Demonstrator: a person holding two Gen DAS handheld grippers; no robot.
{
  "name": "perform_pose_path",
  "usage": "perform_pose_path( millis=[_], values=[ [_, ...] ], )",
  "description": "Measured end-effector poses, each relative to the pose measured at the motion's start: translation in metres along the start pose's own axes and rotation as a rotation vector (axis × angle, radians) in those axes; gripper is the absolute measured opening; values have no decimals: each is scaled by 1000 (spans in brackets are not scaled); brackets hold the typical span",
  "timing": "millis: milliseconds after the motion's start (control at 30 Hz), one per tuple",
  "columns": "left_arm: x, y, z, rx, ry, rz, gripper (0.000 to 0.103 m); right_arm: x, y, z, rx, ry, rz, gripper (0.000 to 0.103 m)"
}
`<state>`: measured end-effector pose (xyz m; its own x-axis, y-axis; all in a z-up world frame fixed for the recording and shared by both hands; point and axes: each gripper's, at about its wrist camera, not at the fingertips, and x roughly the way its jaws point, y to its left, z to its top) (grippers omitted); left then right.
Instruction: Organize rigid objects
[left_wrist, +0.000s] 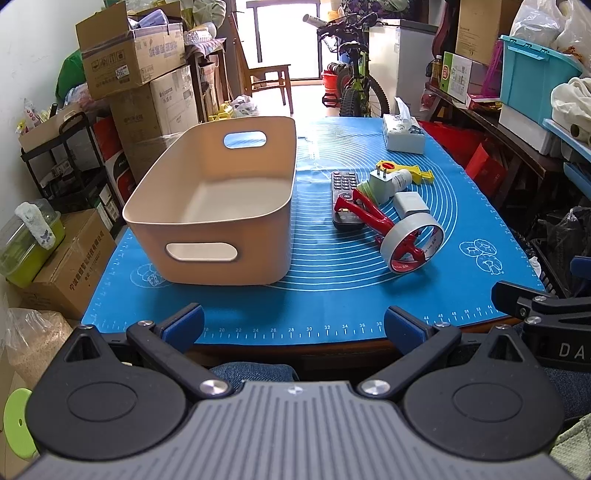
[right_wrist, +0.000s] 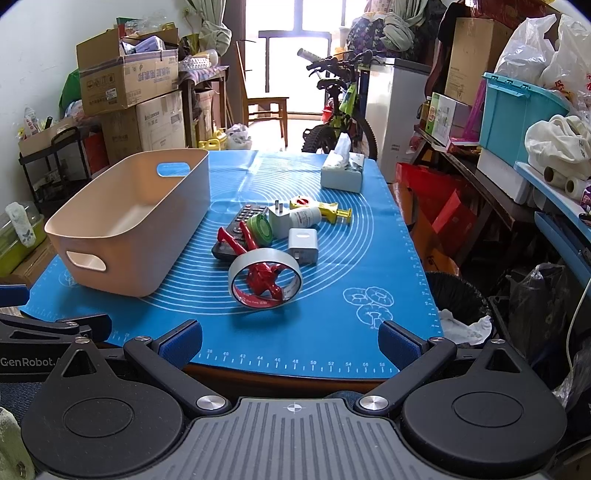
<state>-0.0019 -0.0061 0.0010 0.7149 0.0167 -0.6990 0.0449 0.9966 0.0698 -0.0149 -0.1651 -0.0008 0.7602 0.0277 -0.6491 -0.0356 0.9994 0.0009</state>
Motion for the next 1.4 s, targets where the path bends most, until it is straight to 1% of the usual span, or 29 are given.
perform_pose_path(
  millis=[700, 1033, 1167, 1300, 1400],
  values=[
    [1, 1, 0, 3, -3, 1, 102, 1, 1, 1, 2, 5, 0, 100],
    [-3, 2, 3, 23, -13, 33, 102, 4, 0, -1, 12, 15, -2, 100],
    [-8, 6, 11, 21, -30, 31, 102, 5, -4, 4, 36, 28, -2, 100],
    [-11, 15, 29, 9, -65, 41, 102, 6, -11, 16, 69, 35, -3, 100],
    [-8, 27, 47, -22, -78, 49, 102, 7, -13, 27, 78, 19, -17, 100]
  ],
)
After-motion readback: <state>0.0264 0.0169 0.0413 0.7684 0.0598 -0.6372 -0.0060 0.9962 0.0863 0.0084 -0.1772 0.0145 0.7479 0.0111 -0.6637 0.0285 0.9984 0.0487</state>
